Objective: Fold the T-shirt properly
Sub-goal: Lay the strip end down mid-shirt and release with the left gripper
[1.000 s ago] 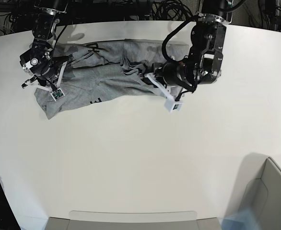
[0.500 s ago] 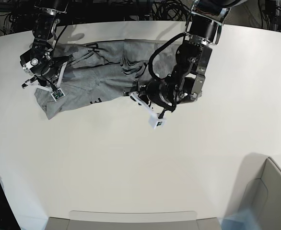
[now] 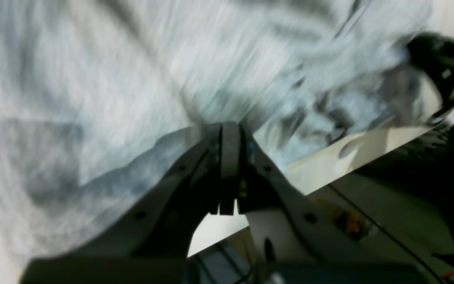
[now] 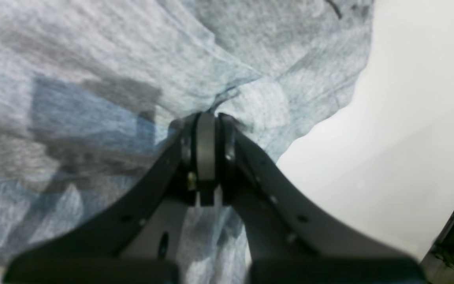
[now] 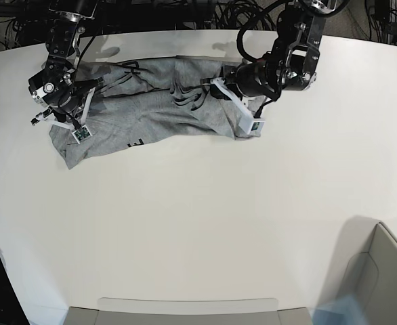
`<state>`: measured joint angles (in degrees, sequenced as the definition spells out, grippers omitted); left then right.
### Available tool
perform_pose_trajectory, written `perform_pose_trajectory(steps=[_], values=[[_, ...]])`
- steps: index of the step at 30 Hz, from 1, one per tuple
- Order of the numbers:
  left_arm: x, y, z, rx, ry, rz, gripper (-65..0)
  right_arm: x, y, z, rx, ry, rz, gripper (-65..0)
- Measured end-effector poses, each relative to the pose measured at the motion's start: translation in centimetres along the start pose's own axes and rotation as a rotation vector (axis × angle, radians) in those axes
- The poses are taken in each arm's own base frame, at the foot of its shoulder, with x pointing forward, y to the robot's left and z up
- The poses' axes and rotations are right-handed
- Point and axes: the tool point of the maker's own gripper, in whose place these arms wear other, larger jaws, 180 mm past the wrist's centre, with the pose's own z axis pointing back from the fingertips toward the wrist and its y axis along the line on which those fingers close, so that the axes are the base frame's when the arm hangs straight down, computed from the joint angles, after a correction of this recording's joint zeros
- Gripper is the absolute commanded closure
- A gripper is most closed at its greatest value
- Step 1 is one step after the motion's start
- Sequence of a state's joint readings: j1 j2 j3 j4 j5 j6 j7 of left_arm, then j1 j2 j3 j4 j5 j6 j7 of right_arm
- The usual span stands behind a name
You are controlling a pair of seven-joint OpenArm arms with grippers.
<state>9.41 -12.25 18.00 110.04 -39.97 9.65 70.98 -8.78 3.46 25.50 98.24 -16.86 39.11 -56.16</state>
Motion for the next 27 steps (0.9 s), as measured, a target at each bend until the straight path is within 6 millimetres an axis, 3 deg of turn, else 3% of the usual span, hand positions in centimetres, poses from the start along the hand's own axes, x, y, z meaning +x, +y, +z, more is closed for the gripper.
perform_pose_trajectory(steps=[6, 15, 22, 27], values=[[0.4, 3.1, 0.8, 0.073, -0.047, 0.047, 0.0, 0.0, 0.0, 0.0, 0.000, 0.001, 0.000, 0.0], [-1.3, 2.7, -2.0, 0.059, 0.061, 0.042, 0.0, 0.0, 0.0, 0.0, 0.001, 0.000, 0.001, 0.0], [-1.1, 1.1, -2.7, 0.027, 0.058, 0.036, 0.0, 0.0, 0.0, 0.0, 0.000, -0.001, 0.001, 0.0], [1.3, -2.0, -3.2, -0.035, 0.027, -0.025, 0.0, 0.0, 0.0, 0.0, 0.000, 0.003, 0.001, 0.0]])
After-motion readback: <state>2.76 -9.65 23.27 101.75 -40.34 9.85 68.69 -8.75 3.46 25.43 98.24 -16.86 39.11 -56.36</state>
